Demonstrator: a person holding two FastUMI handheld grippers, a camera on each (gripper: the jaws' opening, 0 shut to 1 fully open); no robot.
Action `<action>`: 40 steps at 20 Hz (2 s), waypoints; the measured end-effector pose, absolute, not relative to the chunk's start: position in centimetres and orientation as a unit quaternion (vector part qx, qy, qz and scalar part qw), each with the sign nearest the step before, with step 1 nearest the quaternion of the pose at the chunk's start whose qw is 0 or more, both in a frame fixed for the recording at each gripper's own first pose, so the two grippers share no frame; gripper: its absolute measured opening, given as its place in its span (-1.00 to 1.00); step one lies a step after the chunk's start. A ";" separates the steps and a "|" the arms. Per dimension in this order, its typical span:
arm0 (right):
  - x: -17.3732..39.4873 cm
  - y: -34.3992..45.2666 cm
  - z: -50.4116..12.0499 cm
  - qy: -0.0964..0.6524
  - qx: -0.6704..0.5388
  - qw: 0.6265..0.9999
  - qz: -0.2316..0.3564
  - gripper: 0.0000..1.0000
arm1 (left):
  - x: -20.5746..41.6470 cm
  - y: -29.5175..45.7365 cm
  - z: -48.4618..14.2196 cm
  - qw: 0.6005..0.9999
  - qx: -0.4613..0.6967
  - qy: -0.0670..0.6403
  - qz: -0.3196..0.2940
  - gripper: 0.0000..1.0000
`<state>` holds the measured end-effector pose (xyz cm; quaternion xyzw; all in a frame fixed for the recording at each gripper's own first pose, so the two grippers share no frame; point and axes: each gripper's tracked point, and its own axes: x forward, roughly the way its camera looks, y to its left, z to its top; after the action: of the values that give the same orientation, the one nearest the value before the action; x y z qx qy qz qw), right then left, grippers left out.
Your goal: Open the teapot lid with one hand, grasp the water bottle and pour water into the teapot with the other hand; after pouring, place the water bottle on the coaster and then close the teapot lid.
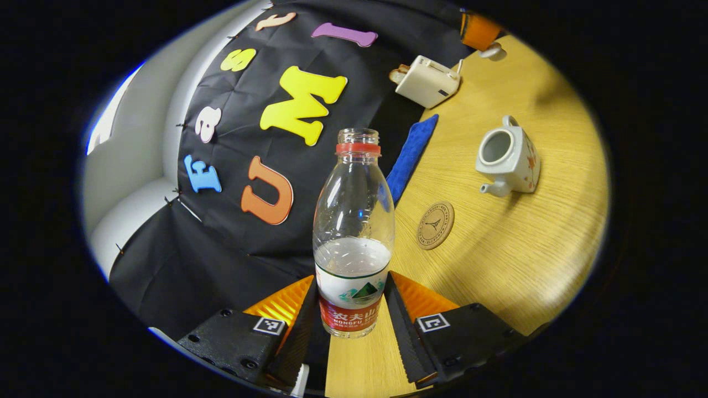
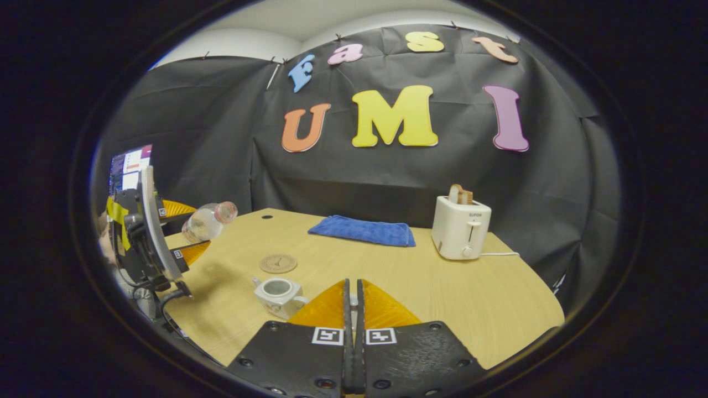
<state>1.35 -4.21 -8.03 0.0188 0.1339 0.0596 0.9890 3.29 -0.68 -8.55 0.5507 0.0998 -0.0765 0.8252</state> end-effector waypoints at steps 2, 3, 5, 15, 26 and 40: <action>0.8 -4.6 -8.0 0.132 0.021 0.989 0.058 -0.99 | 3.4 -1.5 -8.8 0.808 0.575 0.097 -0.086 0.42; 0.7 -4.9 -8.0 0.131 0.020 0.990 0.057 -0.99 | 3.4 -1.8 -8.7 0.798 0.589 0.095 -0.088 0.43; 0.5 -5.4 -7.9 0.127 0.018 0.990 0.053 -1.00 | 3.5 -2.2 -8.9 0.777 0.615 0.096 -0.096 0.43; -0.1 -6.3 -8.2 0.123 0.026 0.991 0.048 -1.00 | 2.7 -2.9 -10.6 0.695 0.699 0.119 -0.119 0.43; -0.4 -7.4 -8.2 0.118 0.028 0.992 0.037 -1.00 | 2.6 -3.5 -10.3 0.649 0.745 0.105 -0.113 0.42; -0.8 -7.6 -8.3 0.116 0.033 0.992 0.036 -1.00 | 4.2 -5.4 -8.5 0.594 0.794 0.070 -0.107 0.42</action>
<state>-0.78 -7.59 -8.26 0.0333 0.1165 0.0361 0.9920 4.18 -5.39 -8.46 0.7944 0.0696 -0.1069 0.5938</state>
